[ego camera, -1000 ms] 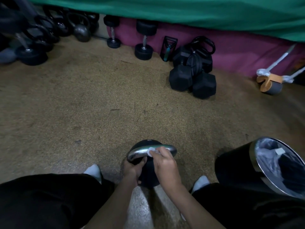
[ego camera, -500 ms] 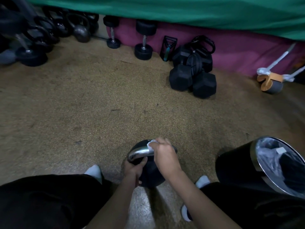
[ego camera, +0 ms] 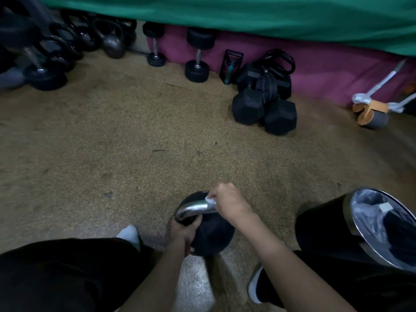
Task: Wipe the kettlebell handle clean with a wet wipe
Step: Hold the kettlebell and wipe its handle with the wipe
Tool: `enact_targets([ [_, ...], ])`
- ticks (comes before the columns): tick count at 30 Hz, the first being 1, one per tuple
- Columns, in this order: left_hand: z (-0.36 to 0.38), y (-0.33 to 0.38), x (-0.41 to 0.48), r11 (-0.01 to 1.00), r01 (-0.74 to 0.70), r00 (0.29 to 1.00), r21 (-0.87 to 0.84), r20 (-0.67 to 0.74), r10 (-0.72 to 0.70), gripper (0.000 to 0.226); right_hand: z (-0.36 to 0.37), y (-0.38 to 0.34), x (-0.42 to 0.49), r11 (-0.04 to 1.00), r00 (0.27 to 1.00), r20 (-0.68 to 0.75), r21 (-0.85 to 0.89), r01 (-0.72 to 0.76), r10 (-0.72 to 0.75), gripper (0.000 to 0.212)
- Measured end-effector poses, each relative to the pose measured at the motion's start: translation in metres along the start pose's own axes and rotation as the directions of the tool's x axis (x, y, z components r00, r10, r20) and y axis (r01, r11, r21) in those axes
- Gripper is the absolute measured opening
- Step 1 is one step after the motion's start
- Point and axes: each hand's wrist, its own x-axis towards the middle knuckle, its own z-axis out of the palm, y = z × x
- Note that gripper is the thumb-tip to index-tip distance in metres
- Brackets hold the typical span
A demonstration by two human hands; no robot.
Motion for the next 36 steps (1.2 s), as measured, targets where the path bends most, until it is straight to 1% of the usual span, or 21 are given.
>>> enact_targets([
  [4,-0.001,-0.002,0.002,1.0,-0.007,1.0,-0.02,0.004,0.008,0.051,-0.007,-0.009,0.0,0.998,0.998,0.065,-0.054,0.012,-0.008,0.031],
  [8,-0.001,-0.002,0.001,0.999,-0.007,1.0,-0.031,-0.007,0.006,0.052,-0.008,-0.015,0.012,0.998,0.993,0.115,-0.062,0.005,0.002,0.023],
  [11,-0.001,-0.001,-0.001,0.999,0.004,1.0,-0.043,-0.002,-0.004,0.053,-0.009,-0.015,0.018,0.99,0.99,0.139,-0.143,-0.003,0.023,0.024],
  [16,0.0,0.0,-0.003,0.999,0.01,1.0,-0.038,0.019,-0.01,0.051,-0.012,-0.019,0.024,0.981,0.98,0.201,-0.194,0.029,0.011,0.023],
  [20,0.0,-0.001,-0.002,0.999,0.02,0.999,-0.048,0.028,-0.018,0.06,-0.016,-0.019,0.031,0.979,0.958,0.285,-0.205,0.02,0.041,0.027],
  [24,0.0,0.0,-0.002,0.999,0.032,0.999,-0.036,0.022,-0.031,0.07,-0.017,-0.016,0.035,0.969,0.942,0.325,-0.249,-0.001,0.084,0.026],
  [29,-0.001,-0.001,-0.002,0.999,0.031,0.999,-0.038,0.02,-0.031,0.072,-0.02,-0.016,0.041,0.975,0.911,0.402,-0.223,-0.006,0.098,0.024],
  [32,-0.001,-0.002,-0.002,0.999,0.027,0.999,-0.045,0.024,-0.026,0.072,-0.022,-0.013,0.044,0.977,0.906,0.408,-0.211,-0.024,0.111,0.025],
  [36,-0.001,-0.003,0.001,0.998,0.02,0.999,-0.055,0.051,-0.017,0.07,-0.021,-0.016,0.045,0.962,0.901,0.409,-0.271,-0.028,0.142,0.023],
])
